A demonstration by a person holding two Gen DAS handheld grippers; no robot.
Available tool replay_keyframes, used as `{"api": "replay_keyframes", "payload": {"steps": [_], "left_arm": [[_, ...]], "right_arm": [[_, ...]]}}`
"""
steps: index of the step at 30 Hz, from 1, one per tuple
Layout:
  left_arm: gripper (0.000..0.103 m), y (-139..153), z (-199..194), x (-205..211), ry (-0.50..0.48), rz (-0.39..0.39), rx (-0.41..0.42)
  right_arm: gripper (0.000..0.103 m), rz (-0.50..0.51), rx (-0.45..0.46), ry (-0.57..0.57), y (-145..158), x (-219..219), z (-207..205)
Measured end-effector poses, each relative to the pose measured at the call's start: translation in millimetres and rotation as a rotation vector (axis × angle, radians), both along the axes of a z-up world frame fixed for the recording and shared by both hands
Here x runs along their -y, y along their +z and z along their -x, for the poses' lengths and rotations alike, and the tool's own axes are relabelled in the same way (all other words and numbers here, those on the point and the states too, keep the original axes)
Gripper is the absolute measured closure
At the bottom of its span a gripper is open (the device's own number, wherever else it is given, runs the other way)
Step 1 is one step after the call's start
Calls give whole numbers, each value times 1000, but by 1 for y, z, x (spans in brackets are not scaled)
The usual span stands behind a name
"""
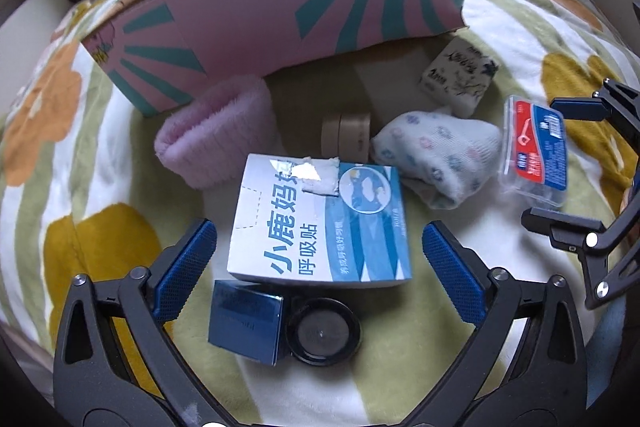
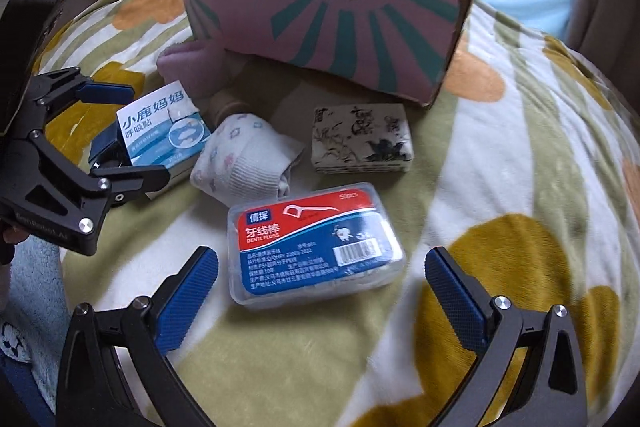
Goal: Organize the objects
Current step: 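Grasp the white-blue box with the left gripper while the right grasps the floss case, then carry both items into the cardboard box and open both grippers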
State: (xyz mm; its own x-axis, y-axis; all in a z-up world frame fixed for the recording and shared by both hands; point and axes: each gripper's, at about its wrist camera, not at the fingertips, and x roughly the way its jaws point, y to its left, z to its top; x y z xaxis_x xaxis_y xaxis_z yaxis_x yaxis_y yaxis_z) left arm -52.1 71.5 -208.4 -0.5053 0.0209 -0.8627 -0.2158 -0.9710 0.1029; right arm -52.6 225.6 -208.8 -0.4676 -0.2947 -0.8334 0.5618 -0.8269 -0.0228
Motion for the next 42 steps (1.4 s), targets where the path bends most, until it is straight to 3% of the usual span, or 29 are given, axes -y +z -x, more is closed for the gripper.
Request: {"api": "replay_keyframes", "payload": {"steps": [8, 12, 24, 34, 42], "left_arm": [[15, -11, 7, -1, -6, -8, 37], [15, -11, 8, -1, -11, -8, 35], [16, 0, 3, 2, -14, -34, 8], [16, 34, -9, 14, -8, -71, -61], [16, 87, -13, 26, 4, -110, -170]], "right_arm": [[5, 33, -2, 3, -3, 2, 9], [19, 18, -9, 7, -5, 7, 9], [20, -4, -59, 14, 5, 19, 1], [20, 33, -80, -30, 28, 22, -1], [20, 74, -80, -118, 63, 21, 1]]}}
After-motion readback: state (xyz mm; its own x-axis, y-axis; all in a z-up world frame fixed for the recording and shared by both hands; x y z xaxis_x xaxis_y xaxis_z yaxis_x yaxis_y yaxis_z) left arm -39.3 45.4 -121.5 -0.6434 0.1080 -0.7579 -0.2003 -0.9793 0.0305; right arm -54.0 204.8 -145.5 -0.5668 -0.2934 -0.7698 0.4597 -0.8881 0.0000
